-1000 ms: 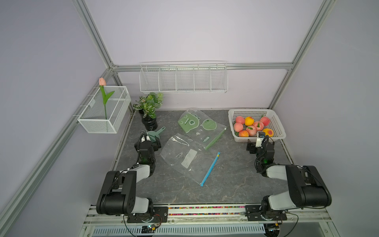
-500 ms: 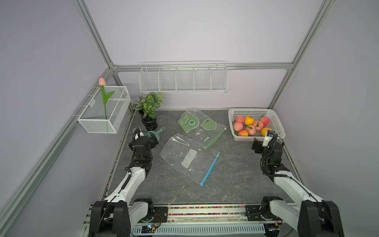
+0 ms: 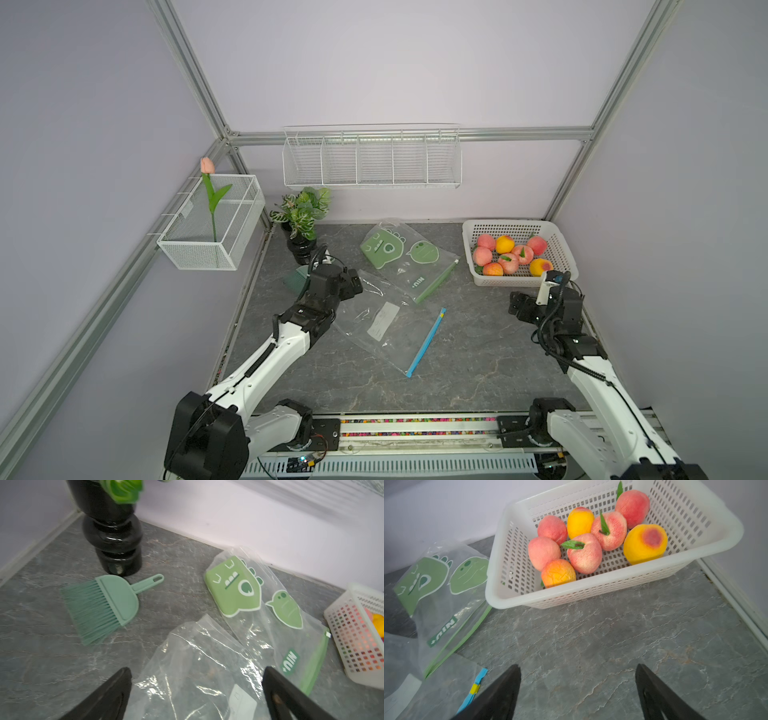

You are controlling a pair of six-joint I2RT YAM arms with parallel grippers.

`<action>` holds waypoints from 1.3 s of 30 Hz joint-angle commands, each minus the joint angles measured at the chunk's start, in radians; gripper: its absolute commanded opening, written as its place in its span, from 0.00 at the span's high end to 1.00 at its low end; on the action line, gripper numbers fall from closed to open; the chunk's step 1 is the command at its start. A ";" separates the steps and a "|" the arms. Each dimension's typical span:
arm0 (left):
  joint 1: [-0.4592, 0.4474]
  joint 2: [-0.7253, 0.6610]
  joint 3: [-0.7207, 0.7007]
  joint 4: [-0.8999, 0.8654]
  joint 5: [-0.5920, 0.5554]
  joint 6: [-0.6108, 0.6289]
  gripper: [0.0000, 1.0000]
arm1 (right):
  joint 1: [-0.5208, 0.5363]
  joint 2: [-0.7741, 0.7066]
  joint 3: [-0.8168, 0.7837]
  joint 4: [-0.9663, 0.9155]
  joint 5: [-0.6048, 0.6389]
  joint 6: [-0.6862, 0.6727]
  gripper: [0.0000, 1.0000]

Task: Place the peach in a zip-top bag and seal the zipper
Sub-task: Open the zipper of the food storage bag at the center of the board.

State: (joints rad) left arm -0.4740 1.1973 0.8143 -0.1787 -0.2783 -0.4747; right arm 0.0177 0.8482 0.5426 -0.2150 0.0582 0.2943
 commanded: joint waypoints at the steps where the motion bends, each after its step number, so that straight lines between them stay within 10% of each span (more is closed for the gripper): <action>1: -0.062 0.090 0.099 -0.066 0.034 -0.018 0.00 | 0.008 -0.014 0.022 -0.063 -0.097 0.050 0.11; 22: -0.325 0.819 0.928 -0.471 0.074 0.448 0.17 | 0.014 0.045 0.042 -0.058 -0.135 0.068 0.11; 39: -0.422 1.061 1.107 -0.477 -0.156 0.629 0.23 | 0.014 0.052 0.032 -0.058 -0.124 0.077 0.11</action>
State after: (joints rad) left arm -0.8764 2.2330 1.8874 -0.6521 -0.3714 0.1135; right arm 0.0280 0.8944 0.5758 -0.2733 -0.0685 0.3443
